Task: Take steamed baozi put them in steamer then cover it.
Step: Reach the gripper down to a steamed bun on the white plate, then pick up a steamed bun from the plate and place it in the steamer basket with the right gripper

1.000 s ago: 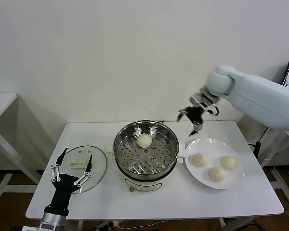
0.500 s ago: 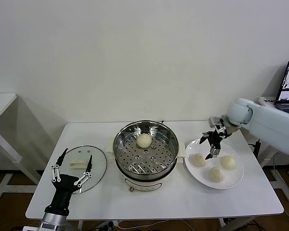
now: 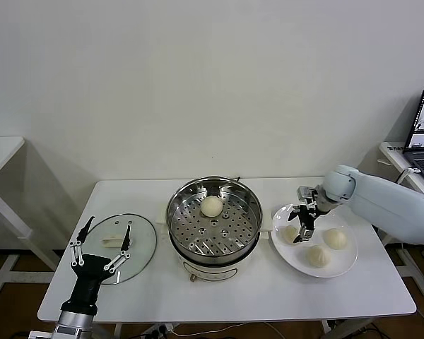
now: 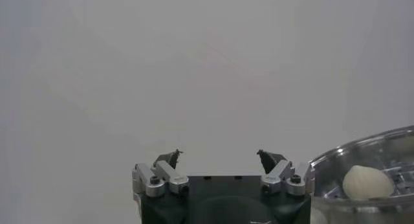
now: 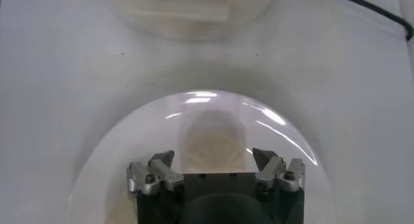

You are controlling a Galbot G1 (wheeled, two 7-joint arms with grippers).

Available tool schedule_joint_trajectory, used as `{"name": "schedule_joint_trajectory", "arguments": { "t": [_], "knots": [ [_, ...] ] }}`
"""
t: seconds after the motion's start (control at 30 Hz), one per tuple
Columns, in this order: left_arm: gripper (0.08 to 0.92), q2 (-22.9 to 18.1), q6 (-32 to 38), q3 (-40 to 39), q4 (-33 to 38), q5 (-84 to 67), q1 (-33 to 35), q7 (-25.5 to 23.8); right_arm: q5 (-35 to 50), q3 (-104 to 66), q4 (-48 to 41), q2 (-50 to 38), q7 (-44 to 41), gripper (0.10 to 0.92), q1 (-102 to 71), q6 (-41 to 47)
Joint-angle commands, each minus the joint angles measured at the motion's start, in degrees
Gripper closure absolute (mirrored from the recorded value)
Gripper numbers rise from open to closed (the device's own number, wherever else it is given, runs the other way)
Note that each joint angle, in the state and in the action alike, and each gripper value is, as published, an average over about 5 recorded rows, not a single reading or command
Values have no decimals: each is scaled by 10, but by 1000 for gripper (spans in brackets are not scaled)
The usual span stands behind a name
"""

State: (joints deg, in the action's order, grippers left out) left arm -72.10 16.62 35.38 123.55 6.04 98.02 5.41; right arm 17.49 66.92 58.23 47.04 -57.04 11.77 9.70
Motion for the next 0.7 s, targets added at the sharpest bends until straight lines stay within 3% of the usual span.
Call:
{"name": "schedule_joint_trajectory", "arguments": {
  "t": [0.03, 0.23, 0.53, 0.7],
  "knots": [
    [177, 0, -2, 0, 1, -1, 2, 0, -12, -11, -31, 17, 12, 203, -22, 3],
    [177, -1, -2, -1, -1, -1, 2, 0, -19, -12, -40, 18, 5, 238, -22, 2],
    [177, 0, -2, 2, 2, -3, 1, 1, -24, -13, -32, 16, -15, 389, -11, 2],
    [177, 1, -3, 5, 5, -6, -1, 1, -34, -5, -3, 8, -72, 411, 54, -3]
  ]
}}
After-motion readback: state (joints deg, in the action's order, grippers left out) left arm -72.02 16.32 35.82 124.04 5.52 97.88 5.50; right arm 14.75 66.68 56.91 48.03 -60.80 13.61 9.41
